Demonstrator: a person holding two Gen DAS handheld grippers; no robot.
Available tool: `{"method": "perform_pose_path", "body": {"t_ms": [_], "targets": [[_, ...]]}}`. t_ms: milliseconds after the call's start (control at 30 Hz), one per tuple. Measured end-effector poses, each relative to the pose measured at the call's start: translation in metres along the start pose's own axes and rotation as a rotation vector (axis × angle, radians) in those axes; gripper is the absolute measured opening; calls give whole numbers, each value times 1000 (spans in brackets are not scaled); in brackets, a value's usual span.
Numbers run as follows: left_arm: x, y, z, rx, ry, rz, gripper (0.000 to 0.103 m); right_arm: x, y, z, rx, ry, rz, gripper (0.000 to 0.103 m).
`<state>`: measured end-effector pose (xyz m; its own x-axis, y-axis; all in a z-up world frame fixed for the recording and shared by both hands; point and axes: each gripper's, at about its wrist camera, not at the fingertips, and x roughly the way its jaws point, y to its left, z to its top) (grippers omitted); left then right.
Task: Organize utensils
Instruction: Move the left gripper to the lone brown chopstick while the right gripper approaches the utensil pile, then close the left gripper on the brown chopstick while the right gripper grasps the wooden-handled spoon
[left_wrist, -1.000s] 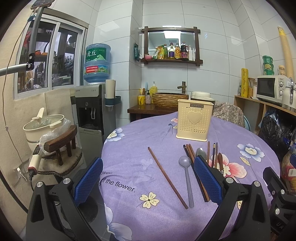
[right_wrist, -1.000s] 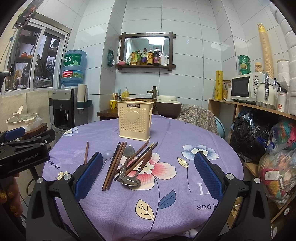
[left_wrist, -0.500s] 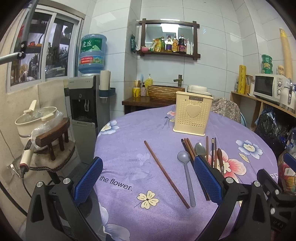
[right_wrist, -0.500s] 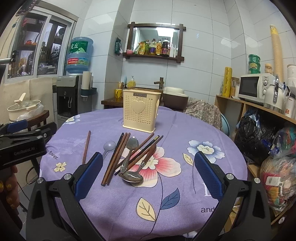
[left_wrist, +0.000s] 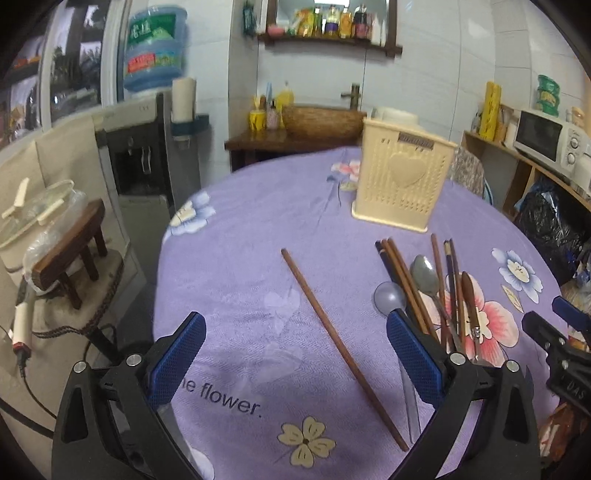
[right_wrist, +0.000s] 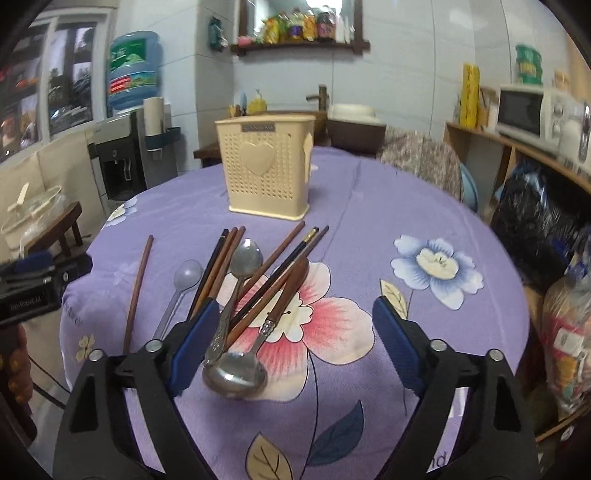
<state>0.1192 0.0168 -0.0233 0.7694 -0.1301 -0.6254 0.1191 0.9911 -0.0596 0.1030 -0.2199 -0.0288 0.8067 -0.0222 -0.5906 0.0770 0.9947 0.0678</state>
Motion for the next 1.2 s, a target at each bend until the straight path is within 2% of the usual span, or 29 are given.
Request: {"method": "perform_pose_path", "body": {"t_ms": [100, 200, 333, 600, 733, 967, 1200], "targets": [[16, 4, 9, -27, 50, -8, 91, 25, -6, 11, 32, 68, -17, 70], [22, 2, 14, -14, 53, 13, 87, 46, -8, 15, 62, 125, -29, 55], [27, -3, 17, 4, 52, 31, 85, 66, -2, 14, 84, 186, -11, 48], [39, -4, 13, 11, 90, 52, 83, 93, 11, 9, 102, 268, -39, 32], [44, 1, 11, -9, 110, 55, 83, 97, 10, 10, 103, 263, -66, 28], [52, 7, 12, -41, 136, 57, 82, 111, 6, 22, 113, 258, -86, 26], [73, 2, 26, -38, 167, 77, 71, 117, 3, 26, 116, 259, -86, 26]]}}
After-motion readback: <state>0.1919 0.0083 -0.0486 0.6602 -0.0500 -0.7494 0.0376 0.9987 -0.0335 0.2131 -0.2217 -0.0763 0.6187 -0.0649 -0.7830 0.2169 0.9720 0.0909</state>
